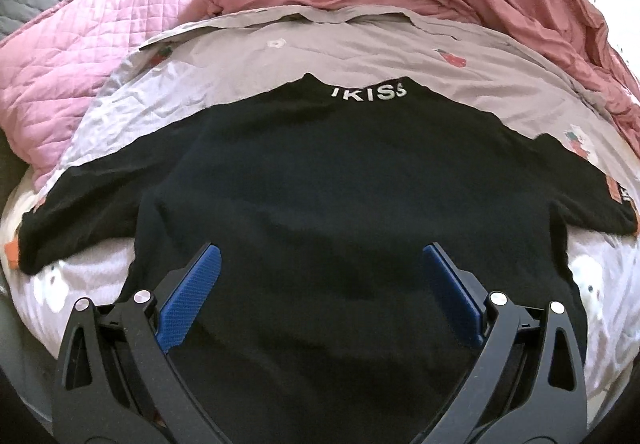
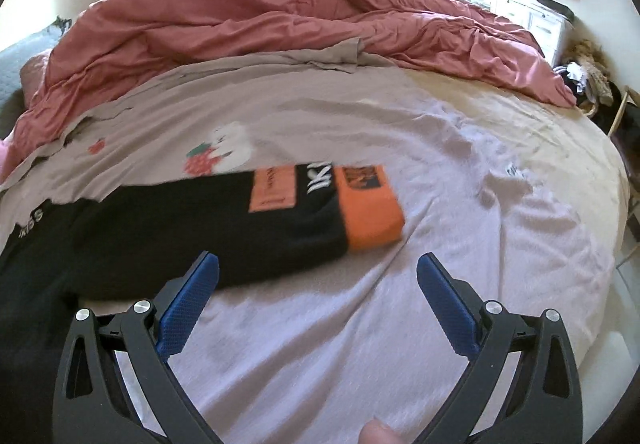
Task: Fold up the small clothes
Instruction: 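Move the right tool to the orange-cuffed sleeve and grasp the cuff, then carry the sleeve across the shirt body and release it near the collar, then grasp the orange cuff with the left tool and lift it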
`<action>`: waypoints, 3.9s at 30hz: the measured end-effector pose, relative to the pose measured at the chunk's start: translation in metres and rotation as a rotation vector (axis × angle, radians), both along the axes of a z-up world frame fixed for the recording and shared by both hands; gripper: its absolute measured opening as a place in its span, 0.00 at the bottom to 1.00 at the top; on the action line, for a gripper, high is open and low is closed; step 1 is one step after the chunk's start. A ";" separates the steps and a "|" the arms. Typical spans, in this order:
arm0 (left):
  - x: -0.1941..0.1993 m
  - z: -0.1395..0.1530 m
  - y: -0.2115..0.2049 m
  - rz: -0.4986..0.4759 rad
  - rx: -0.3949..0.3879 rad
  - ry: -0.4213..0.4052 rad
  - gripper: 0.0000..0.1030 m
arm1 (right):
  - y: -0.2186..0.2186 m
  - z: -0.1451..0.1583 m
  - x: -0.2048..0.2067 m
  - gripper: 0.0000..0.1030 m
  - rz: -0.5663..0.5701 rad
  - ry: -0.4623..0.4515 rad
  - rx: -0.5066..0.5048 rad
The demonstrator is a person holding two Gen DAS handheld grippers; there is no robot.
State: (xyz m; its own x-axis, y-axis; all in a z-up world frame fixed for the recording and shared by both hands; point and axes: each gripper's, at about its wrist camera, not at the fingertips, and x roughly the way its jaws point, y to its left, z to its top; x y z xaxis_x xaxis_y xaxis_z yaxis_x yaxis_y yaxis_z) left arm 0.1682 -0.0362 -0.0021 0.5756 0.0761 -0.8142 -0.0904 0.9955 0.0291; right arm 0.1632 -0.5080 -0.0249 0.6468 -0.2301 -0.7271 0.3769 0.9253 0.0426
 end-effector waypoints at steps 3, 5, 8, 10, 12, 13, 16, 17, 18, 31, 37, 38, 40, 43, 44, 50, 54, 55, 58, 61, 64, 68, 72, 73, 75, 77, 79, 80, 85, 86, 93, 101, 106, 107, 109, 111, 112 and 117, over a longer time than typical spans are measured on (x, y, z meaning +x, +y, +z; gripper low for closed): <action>0.012 -0.001 0.002 0.011 -0.002 -0.008 0.91 | -0.011 0.000 0.015 0.96 0.028 0.002 -0.022; 0.019 0.000 0.001 0.013 0.013 -0.025 0.91 | -0.022 -0.003 0.027 0.96 0.022 0.020 0.002; 0.031 -0.002 0.000 0.013 0.043 -0.041 0.91 | -0.033 -0.009 0.043 0.95 0.006 0.049 -0.013; 0.040 -0.005 0.002 0.016 0.054 -0.040 0.91 | -0.045 -0.020 0.055 0.95 -0.015 0.081 0.013; 0.047 -0.009 0.003 0.023 0.065 -0.035 0.91 | -0.050 -0.027 0.062 0.95 -0.021 0.100 0.013; 0.051 -0.011 0.004 0.025 0.066 -0.032 0.91 | -0.051 -0.030 0.065 0.95 -0.010 0.104 0.019; 0.063 -0.015 0.006 0.034 0.066 -0.027 0.91 | -0.055 -0.041 0.074 0.87 0.019 0.117 0.067; 0.068 -0.017 0.007 0.037 0.070 -0.025 0.91 | -0.057 -0.045 0.077 0.69 0.016 0.126 0.081; 0.071 -0.018 0.008 0.038 0.071 -0.024 0.91 | -0.059 -0.048 0.078 0.64 0.017 0.132 0.103; 0.082 -0.042 0.043 0.083 -0.021 -0.032 0.91 | -0.037 0.000 0.061 0.14 0.090 -0.055 0.174; 0.075 -0.040 0.055 0.089 -0.060 -0.052 0.91 | 0.023 0.039 0.060 0.13 0.184 -0.122 0.155; 0.074 -0.039 0.056 0.086 -0.059 -0.056 0.91 | 0.032 0.044 0.061 0.13 0.199 -0.133 0.154; 0.071 -0.036 0.058 0.086 -0.060 -0.069 0.91 | 0.059 0.058 0.063 0.13 0.248 -0.157 0.153; 0.068 -0.032 0.065 0.092 -0.089 -0.082 0.91 | 0.105 0.073 0.068 0.13 0.332 -0.178 0.174; 0.067 -0.031 0.068 0.096 -0.097 -0.087 0.91 | 0.116 0.075 0.069 0.13 0.353 -0.182 0.182; 0.062 -0.026 0.082 0.107 -0.138 -0.117 0.91 | 0.213 0.080 0.084 0.13 0.532 -0.171 0.236; 0.062 -0.026 0.086 0.119 -0.127 -0.119 0.91 | 0.274 0.074 0.098 0.13 0.624 -0.143 0.269; 0.062 -0.025 0.086 0.118 -0.117 -0.125 0.91 | 0.284 0.073 0.099 0.13 0.634 -0.141 0.275; 0.060 -0.023 0.084 0.102 -0.111 -0.134 0.91 | 0.314 0.069 0.106 0.16 0.682 -0.131 0.307; 0.060 -0.024 0.083 0.082 -0.127 -0.128 0.91 | 0.330 0.067 0.108 0.25 0.715 -0.130 0.333; 0.060 -0.025 0.081 0.071 -0.129 -0.126 0.91 | 0.333 0.068 0.105 0.31 0.724 -0.141 0.315; 0.059 -0.026 0.078 0.040 -0.168 -0.133 0.91 | 0.319 0.058 0.101 0.42 0.699 -0.122 0.286; 0.054 -0.026 0.070 -0.040 -0.266 -0.160 0.91 | 0.293 0.043 0.095 0.50 0.642 -0.101 0.271; 0.053 -0.025 0.066 -0.066 -0.293 -0.167 0.91 | 0.286 0.039 0.092 0.51 0.624 -0.099 0.257; 0.052 -0.023 0.057 -0.093 -0.291 -0.168 0.91 | 0.275 0.035 0.086 0.51 0.598 -0.097 0.245; 0.055 -0.022 0.045 -0.127 -0.306 -0.160 0.89 | 0.264 0.032 0.081 0.51 0.574 -0.092 0.244; 0.062 -0.023 0.033 -0.156 -0.334 -0.131 0.84 | 0.252 0.031 0.074 0.51 0.550 -0.100 0.239; 0.066 -0.024 0.028 -0.164 -0.332 -0.112 0.82 | 0.247 0.031 0.071 0.51 0.543 -0.104 0.237; 0.093 -0.047 0.012 -0.146 -0.416 0.044 0.70 | 0.232 0.031 0.062 0.51 0.513 -0.120 0.221; 0.096 -0.050 0.010 -0.136 -0.421 0.050 0.68 | 0.230 0.031 0.062 0.51 0.508 -0.120 0.225; 0.090 -0.050 0.012 -0.167 -0.425 -0.019 0.20 | 0.231 0.027 0.061 0.51 0.499 -0.121 0.205; 0.069 -0.013 0.038 -0.132 -0.281 -0.164 0.06 | 0.256 0.021 0.066 0.51 0.545 -0.098 0.188; 0.065 -0.007 0.062 -0.083 -0.291 -0.184 0.06 | 0.270 0.020 0.068 0.51 0.569 -0.092 0.183; 0.064 -0.005 0.064 -0.078 -0.284 -0.187 0.06 | 0.273 0.019 0.068 0.51 0.575 -0.091 0.182; 0.062 -0.004 0.069 -0.067 -0.278 -0.191 0.07 | 0.279 0.018 0.069 0.51 0.586 -0.086 0.175; 0.060 -0.005 0.075 -0.056 -0.276 -0.187 0.07 | 0.284 0.017 0.070 0.51 0.594 -0.082 0.169; 0.060 -0.007 0.078 -0.048 -0.274 -0.180 0.08 | 0.286 0.017 0.071 0.51 0.596 -0.080 0.168; 0.062 -0.012 0.087 -0.018 -0.254 -0.162 0.10 | 0.295 0.012 0.076 0.51 0.608 -0.070 0.152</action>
State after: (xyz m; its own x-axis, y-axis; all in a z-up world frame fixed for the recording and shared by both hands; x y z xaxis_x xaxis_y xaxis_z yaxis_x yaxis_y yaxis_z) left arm 0.2301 0.0503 -0.0145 0.6992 -0.1296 -0.7031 -0.0560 0.9705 -0.2346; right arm 0.2389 -0.2134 -0.0125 0.6767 0.2960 -0.6742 -0.2225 0.9550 0.1960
